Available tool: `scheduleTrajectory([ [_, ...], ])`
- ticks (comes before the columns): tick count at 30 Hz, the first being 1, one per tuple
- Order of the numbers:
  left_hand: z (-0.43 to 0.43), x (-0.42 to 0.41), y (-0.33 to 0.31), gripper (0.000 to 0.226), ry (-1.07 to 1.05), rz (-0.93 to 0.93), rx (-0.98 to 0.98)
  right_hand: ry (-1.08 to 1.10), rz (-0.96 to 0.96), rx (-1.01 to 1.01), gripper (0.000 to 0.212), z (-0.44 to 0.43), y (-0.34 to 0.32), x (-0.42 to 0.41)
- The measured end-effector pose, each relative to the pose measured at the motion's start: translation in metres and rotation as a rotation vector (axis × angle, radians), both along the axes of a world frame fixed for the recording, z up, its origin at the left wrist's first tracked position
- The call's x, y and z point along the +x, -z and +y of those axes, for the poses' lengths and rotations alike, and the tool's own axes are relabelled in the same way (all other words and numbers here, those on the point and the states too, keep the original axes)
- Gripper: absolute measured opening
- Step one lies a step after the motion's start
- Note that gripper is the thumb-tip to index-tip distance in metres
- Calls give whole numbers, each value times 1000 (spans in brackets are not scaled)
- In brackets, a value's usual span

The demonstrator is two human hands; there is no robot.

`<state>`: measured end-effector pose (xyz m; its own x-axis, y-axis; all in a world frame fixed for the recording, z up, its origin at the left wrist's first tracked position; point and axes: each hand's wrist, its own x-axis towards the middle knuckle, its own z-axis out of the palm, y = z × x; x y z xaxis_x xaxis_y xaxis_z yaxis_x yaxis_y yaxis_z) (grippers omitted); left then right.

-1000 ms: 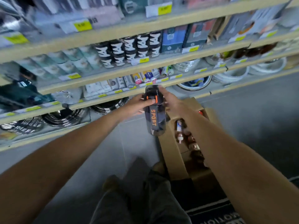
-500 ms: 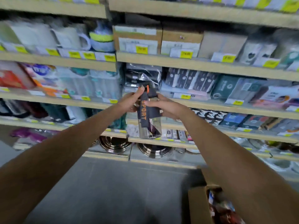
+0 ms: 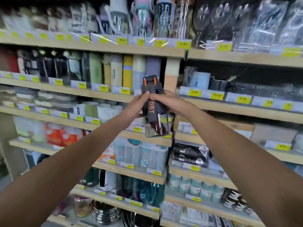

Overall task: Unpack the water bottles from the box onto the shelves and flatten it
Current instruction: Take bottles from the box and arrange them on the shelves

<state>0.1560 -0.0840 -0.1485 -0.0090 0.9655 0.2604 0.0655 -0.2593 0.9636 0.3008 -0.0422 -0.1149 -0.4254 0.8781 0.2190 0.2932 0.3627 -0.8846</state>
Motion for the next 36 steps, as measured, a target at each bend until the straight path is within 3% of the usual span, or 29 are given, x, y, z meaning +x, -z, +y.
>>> scheduleTrajectory([
  [3,16,-46,-21,36,32,71,28,-20,42,39,37,22,-30,-36],
  [7,37,-99,-50,44,40,163,29,15,0,126,49,58,-65,-87],
  [12,82,-149,-91,45,79,58,86,-35,13,246,43,105,-103,-159],
  [16,109,-183,-118,63,35,-78,158,-121,-24,335,38,131,-136,-201],
  [21,137,-225,-152,42,-50,-220,298,-126,76,426,41,162,-169,-254],
  [26,168,-251,-189,53,-97,-396,326,79,205,727,30,177,-192,-276],
  [29,187,-262,-215,51,-89,-398,341,282,286,852,15,186,-204,-274],
  [36,226,-286,-258,60,-29,-337,304,583,45,917,5,209,-219,-263],
])
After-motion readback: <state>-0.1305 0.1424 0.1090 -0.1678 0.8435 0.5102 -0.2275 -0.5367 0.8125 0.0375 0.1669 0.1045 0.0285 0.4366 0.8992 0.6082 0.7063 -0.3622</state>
